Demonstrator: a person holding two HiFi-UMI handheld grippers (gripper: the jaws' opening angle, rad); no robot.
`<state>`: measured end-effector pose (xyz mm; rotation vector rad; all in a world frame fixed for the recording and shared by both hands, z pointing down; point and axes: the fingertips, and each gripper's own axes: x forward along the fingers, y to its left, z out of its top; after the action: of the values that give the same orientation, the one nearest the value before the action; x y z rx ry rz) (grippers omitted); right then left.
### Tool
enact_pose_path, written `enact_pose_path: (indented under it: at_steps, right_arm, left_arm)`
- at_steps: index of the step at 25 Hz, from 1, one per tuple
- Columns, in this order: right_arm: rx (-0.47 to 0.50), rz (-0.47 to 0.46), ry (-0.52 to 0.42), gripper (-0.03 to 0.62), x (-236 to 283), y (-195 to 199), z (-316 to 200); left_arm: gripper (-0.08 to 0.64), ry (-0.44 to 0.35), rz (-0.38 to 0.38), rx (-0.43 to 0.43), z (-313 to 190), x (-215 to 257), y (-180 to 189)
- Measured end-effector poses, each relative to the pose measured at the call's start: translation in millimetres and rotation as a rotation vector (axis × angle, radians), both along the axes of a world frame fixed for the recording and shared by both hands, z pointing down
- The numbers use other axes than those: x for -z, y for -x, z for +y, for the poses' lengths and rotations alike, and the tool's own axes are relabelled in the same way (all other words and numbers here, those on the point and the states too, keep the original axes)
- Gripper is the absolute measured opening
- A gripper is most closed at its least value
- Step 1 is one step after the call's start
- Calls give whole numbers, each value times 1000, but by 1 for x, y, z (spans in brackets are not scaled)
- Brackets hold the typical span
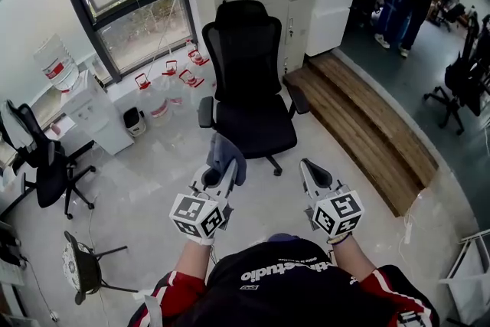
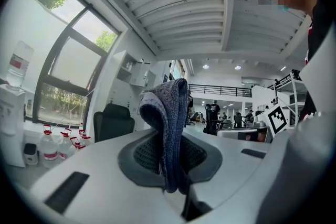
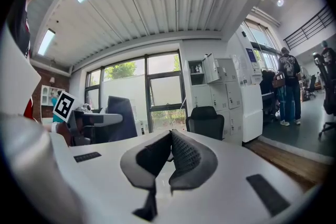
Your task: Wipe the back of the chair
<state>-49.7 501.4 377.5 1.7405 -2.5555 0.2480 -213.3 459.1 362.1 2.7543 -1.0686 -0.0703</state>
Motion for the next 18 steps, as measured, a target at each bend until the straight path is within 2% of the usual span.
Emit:
enact_pose_path:
  at_steps: [10, 18]
  right_arm:
    - [11, -11, 28, -3, -11, -8, -30]
    - [40, -50, 21, -3, -11, -23, -121]
  left_arm:
    - [57, 24, -4, 3, -28, -12, -10]
    - [57, 28, -30, 30, -109, -13, -24]
